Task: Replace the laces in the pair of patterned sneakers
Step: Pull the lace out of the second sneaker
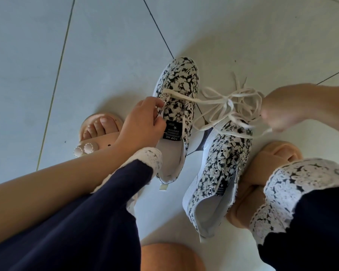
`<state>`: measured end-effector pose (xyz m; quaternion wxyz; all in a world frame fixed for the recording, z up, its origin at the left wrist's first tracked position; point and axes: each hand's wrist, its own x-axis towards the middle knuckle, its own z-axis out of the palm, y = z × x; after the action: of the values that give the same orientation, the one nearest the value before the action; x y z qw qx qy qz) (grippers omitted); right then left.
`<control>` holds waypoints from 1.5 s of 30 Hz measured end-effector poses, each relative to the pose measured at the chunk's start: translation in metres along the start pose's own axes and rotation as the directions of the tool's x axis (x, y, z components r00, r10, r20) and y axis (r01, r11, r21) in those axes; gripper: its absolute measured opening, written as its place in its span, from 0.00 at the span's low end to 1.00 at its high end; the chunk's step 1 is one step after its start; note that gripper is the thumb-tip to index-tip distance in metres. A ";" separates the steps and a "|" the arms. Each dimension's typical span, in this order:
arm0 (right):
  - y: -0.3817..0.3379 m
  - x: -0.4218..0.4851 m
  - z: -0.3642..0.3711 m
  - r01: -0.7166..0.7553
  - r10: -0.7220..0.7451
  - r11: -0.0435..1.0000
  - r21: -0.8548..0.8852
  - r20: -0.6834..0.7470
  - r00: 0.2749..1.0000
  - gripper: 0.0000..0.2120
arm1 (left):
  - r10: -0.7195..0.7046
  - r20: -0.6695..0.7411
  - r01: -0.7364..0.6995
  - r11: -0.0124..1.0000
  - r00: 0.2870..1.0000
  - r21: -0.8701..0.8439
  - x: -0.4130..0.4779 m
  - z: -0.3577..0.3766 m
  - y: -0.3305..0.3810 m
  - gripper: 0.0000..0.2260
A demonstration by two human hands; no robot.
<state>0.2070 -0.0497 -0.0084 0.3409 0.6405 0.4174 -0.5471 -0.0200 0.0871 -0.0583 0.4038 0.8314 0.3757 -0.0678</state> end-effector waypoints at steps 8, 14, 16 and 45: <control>-0.044 0.020 -0.006 0.392 -0.121 0.900 0.189 -0.756 0.643 0.13 | 0.009 0.021 -0.009 1.000 1.000 0.006 -0.001 0.001 0.004 0.12; -0.091 0.033 -0.023 0.360 -0.135 0.928 0.094 -0.817 0.561 0.12 | 0.016 0.026 -0.016 1.000 1.000 0.019 -0.002 0.000 0.004 0.13; -0.094 0.034 -0.025 0.352 -0.136 0.932 0.082 -0.824 0.550 0.07 | 0.015 0.038 -0.015 1.000 0.999 0.015 -0.002 0.000 0.004 0.13; -0.098 0.049 -0.030 0.406 -0.130 0.901 0.152 -0.798 0.589 0.11 | 0.052 0.174 -0.074 0.990 0.983 0.123 -0.006 -0.001 0.013 0.14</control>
<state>0.1330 0.0266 -0.0496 -0.0663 0.7862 0.5211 -0.3255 -0.0154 0.0790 -0.0473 0.3819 0.8584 0.3080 -0.1499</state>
